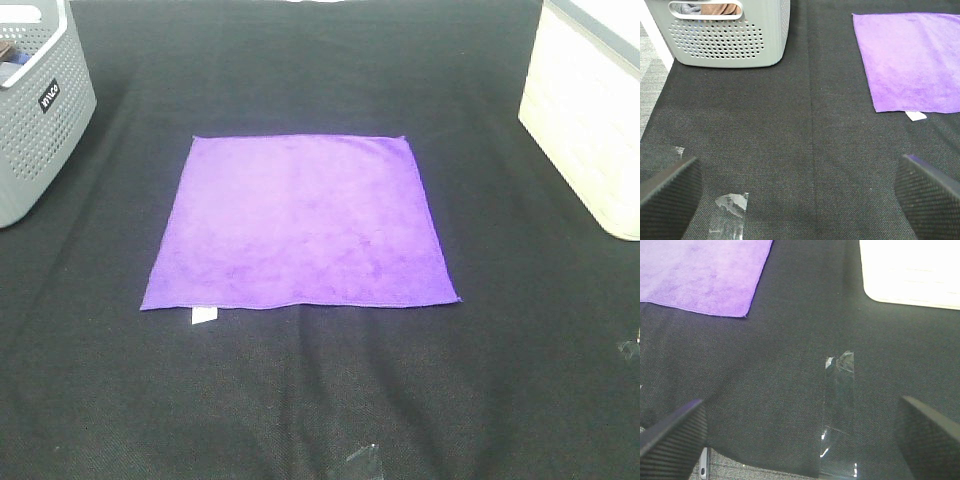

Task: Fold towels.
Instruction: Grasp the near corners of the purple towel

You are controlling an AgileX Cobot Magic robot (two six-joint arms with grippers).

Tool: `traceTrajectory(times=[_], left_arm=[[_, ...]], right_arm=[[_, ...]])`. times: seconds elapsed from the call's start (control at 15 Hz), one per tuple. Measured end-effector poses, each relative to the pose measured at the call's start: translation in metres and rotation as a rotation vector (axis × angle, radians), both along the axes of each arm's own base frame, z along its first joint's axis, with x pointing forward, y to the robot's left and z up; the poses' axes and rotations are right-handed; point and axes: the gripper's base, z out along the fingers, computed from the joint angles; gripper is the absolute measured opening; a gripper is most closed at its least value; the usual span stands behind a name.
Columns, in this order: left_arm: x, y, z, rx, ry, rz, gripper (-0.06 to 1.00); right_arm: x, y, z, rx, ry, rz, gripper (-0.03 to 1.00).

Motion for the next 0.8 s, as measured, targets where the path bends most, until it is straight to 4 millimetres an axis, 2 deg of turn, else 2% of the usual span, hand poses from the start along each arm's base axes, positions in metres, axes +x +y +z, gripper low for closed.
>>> traceTrajectory(times=[0.8], left_arm=[[0.0,0.0,0.0,0.0,0.0,0.0,0.99]], right_arm=[[0.0,0.0,0.0,0.0,0.0,0.0,0.96]])
